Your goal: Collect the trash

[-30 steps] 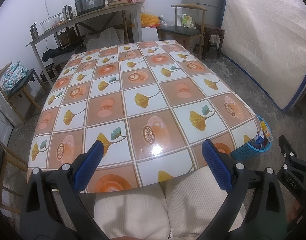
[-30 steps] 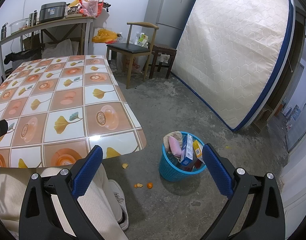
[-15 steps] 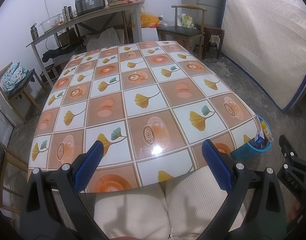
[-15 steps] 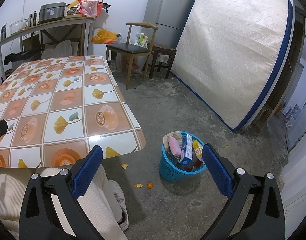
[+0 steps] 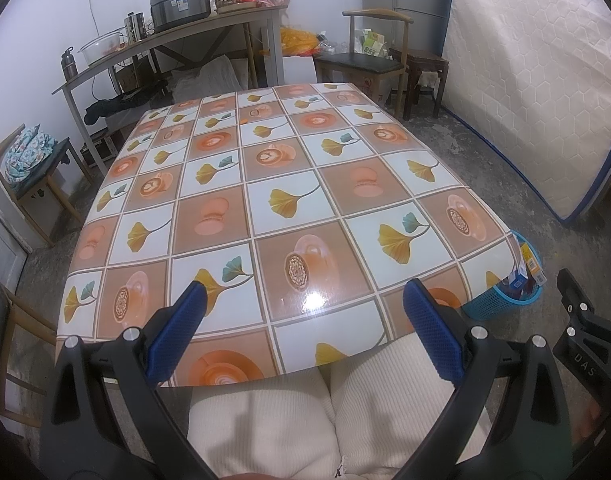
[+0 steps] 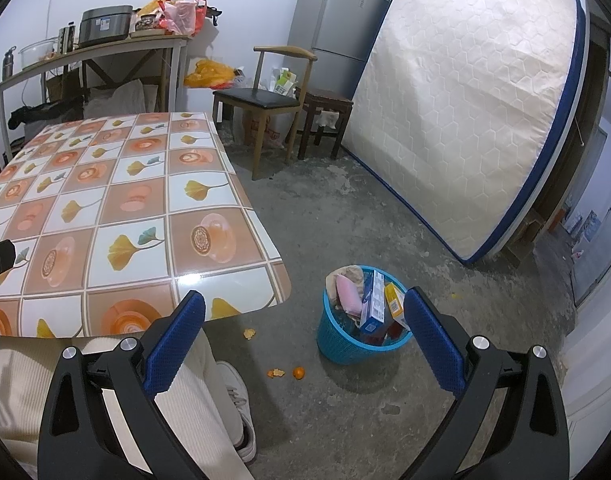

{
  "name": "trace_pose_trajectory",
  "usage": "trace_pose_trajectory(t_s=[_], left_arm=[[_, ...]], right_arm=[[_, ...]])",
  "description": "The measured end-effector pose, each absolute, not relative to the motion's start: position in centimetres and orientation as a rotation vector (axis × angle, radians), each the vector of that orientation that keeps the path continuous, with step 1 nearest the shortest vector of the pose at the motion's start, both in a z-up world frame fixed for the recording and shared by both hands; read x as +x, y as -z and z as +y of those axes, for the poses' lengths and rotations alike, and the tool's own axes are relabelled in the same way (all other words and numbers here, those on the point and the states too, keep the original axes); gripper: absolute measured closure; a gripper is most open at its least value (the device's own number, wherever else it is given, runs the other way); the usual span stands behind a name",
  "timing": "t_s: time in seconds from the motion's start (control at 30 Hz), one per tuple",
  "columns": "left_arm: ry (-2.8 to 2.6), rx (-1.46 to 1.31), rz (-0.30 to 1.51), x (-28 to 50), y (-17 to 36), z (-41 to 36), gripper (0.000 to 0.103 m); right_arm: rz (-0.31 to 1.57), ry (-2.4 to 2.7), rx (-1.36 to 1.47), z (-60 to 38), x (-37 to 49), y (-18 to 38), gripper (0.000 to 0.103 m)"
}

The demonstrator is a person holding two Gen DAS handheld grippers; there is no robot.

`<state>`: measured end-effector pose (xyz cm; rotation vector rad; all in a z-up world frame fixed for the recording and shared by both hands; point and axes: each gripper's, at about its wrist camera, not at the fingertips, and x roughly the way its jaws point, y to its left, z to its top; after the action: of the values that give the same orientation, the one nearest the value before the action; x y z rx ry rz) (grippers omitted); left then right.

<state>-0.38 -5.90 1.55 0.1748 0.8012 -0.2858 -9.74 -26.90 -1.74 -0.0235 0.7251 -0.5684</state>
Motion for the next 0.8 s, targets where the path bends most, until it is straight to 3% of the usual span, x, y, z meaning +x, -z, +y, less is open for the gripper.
trace_pose_trajectory(t_s=[0.8], left_arm=[[0.287,0.177,0.805,-0.39,-1.46,-5.73,0.009]], right_arm=[[0.724,0.568,-0.028,-26.87,-9.62,1.57,0.006]])
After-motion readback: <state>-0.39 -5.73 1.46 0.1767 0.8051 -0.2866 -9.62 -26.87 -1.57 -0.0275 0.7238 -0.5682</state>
